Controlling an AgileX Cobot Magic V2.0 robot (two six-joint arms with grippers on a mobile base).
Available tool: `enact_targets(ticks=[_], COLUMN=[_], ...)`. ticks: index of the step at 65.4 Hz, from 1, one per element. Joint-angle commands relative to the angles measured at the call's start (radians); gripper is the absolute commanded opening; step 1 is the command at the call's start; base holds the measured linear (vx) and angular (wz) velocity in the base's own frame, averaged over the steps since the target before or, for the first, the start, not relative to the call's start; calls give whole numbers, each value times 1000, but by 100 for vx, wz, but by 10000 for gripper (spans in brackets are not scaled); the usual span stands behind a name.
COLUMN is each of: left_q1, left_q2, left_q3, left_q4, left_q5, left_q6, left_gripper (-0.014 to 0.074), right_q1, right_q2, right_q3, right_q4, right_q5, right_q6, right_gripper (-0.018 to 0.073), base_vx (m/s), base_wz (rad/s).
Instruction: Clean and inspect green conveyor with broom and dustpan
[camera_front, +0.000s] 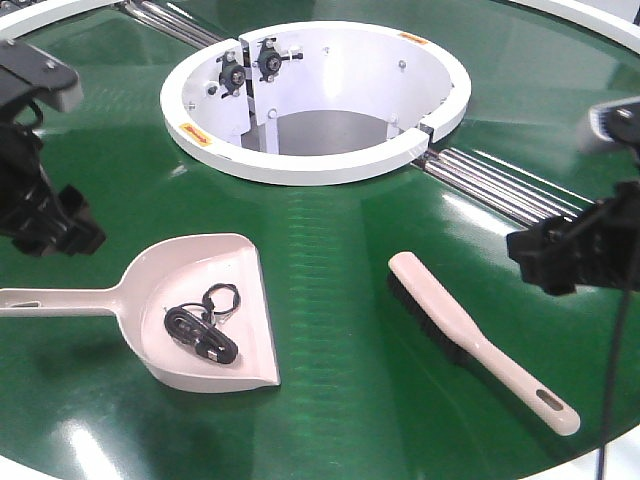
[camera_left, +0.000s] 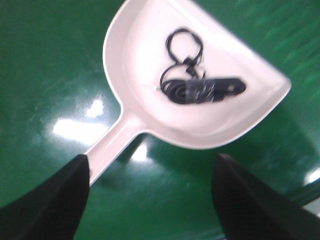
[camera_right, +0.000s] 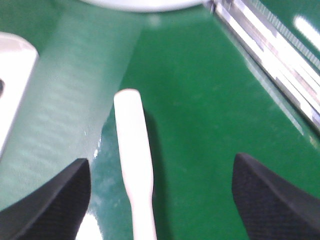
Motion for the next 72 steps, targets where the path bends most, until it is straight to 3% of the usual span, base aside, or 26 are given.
enact_targets(ticks=[1, 10, 22, 40, 57, 72], left_q1=[1, 1, 1, 1, 1, 1], left_q2=[-90, -235, -483, -959, -1293, -1332], left_q3=[0, 98, 358, 821, 1063, 1120], left_q4=[-107, -181, -183, -210, -213, -253], left_q5=[-125, -263, -516, -820, -886, -858], left_q6=[-34, -10, 27, 27, 27, 27], left_gripper=[491, 491, 491, 491, 491, 464], right_q1=[-6, -6, -6, -6, -6, -6], right_q2=[-124, -294, -484, -734, -875, -872], right_q3=[60, 182, 326, 486, 530, 530], right_q4=[-11, -11, -11, -10, -9, 25], right_q5=[-176, -289, -448, -448, -439, -516], right_q6=[-2, -2, -2, -5, -5, 2], right_gripper=[546, 546, 545, 545, 544, 544], base_vx=[0, 0, 0, 0, 0, 0], base_wz=[0, 0, 0, 0, 0, 0])
